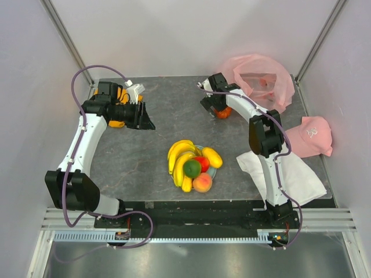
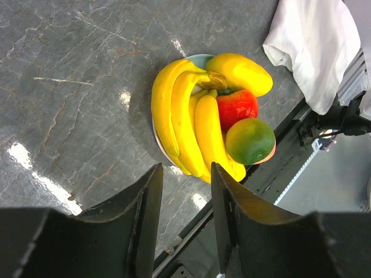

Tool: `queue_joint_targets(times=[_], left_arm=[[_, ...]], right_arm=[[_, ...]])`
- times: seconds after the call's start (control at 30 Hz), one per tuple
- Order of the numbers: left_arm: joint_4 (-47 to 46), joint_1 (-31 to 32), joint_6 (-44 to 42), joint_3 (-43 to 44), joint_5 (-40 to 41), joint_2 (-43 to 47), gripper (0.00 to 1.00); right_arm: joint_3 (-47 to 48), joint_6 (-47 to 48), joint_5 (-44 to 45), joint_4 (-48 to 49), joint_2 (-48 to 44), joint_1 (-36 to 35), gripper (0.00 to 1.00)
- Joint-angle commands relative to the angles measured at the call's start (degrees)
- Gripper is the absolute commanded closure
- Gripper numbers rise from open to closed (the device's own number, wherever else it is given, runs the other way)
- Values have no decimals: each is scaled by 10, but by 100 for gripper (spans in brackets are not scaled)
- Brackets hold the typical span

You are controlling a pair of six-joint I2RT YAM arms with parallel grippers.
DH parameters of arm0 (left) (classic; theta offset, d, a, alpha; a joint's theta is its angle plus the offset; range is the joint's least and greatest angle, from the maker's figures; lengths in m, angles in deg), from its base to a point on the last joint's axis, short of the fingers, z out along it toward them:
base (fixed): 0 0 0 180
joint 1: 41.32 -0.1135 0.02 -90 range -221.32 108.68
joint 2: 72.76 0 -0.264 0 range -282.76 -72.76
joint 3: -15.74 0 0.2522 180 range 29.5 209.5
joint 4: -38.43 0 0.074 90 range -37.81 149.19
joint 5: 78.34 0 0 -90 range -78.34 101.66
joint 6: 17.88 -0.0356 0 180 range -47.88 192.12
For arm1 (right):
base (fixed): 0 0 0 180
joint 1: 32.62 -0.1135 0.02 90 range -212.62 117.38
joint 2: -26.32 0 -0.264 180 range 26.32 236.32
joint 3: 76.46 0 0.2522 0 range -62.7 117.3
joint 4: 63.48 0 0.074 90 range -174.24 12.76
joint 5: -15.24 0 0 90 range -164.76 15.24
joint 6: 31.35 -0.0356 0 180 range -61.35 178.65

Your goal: Take the fake fruits out of the plastic bag

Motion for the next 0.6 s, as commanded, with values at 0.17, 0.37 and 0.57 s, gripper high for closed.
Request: queue_joint_targets(times=[0.17, 0.37, 0.57], left_arm=[[-17, -3, 1, 6, -17, 4, 54], [-17, -3, 1, 9, -17, 1, 54], [-17, -3, 0, 22, -18, -7, 54]], right_arm=[[-7, 2, 7, -17, -24, 9, 19], [-28, -12, -124, -101, -128, 1, 39], [-117, 42, -313, -182, -271, -21, 37]])
